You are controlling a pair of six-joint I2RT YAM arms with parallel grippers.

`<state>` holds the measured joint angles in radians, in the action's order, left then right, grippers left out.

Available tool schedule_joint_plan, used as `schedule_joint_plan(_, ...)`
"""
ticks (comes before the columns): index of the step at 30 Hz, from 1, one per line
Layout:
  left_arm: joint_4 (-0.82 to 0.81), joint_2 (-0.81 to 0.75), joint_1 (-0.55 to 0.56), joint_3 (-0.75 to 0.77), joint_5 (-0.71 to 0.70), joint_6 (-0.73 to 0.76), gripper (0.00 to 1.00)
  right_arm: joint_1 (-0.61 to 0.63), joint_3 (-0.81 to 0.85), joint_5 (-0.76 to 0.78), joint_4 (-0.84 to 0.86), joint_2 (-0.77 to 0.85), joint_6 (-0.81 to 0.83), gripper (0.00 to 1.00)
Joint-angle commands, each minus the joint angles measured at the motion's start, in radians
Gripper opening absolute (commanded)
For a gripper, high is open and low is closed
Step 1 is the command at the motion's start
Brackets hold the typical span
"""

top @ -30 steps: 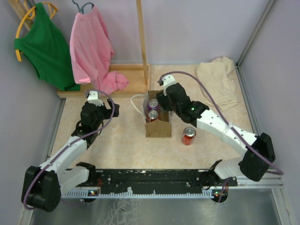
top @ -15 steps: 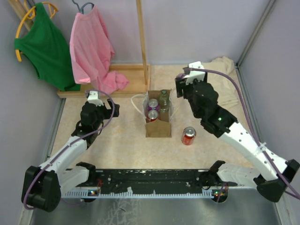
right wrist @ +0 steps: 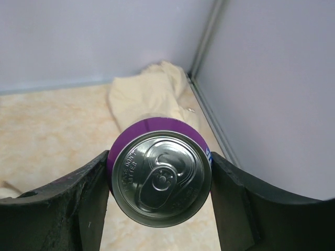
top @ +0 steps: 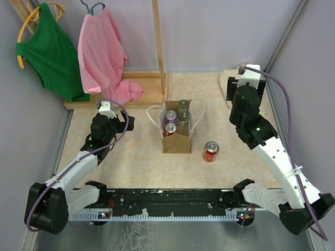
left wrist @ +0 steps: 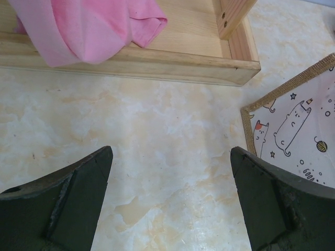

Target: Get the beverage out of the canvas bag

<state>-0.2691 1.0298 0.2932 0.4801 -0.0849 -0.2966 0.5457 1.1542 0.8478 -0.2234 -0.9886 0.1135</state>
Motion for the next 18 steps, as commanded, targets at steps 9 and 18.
schedule_joint_plan(9,-0.015,0.009,0.005,0.032,0.021,-0.003,1.00,-0.263,-0.174,-0.376,-0.134,-0.062,-0.341,0.00)
schedule_joint_plan(18,-0.012,0.007,0.006,0.028,0.016,-0.002,1.00,-0.263,-0.331,-0.450,-0.098,-0.112,-0.394,0.00)
